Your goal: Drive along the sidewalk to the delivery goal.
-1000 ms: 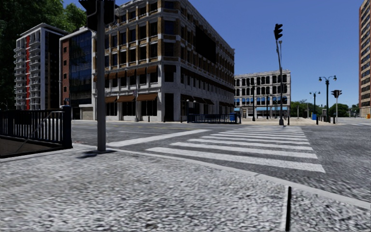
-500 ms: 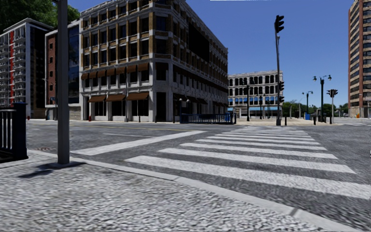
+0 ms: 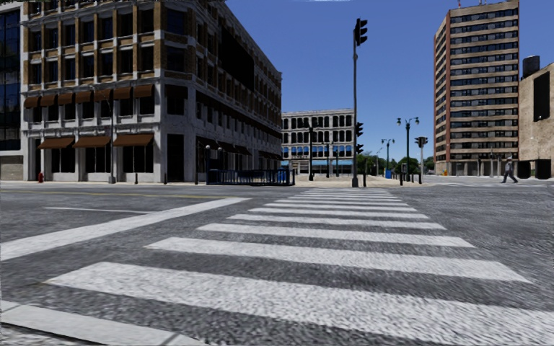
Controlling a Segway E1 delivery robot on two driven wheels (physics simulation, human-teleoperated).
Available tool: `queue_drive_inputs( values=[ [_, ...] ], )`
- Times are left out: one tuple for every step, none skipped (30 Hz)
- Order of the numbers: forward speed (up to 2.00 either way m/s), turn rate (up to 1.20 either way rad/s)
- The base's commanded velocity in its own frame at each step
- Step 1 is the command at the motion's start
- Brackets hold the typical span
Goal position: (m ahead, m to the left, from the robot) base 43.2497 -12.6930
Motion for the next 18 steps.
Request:
queue_drive_inputs(
  values=[
    [2.00,-0.53],
    [2.00,-0.53],
    [2.00,-0.53],
    [2.00,-0.53],
    [2.00,-0.53],
    [1.98,-0.52],
    [1.98,-0.52],
    [1.82,-0.50],
    [1.64,-0.49],
    [1.53,-0.48],
    [1.53,-0.48],
    [1.44,-0.47],
    [1.40,-0.42],
    [1.37,-0.31],
    [1.34,-0.24],
    [1.34,-0.24],
    [1.33,-0.11],
    [1.32,0.00]
  ],
)
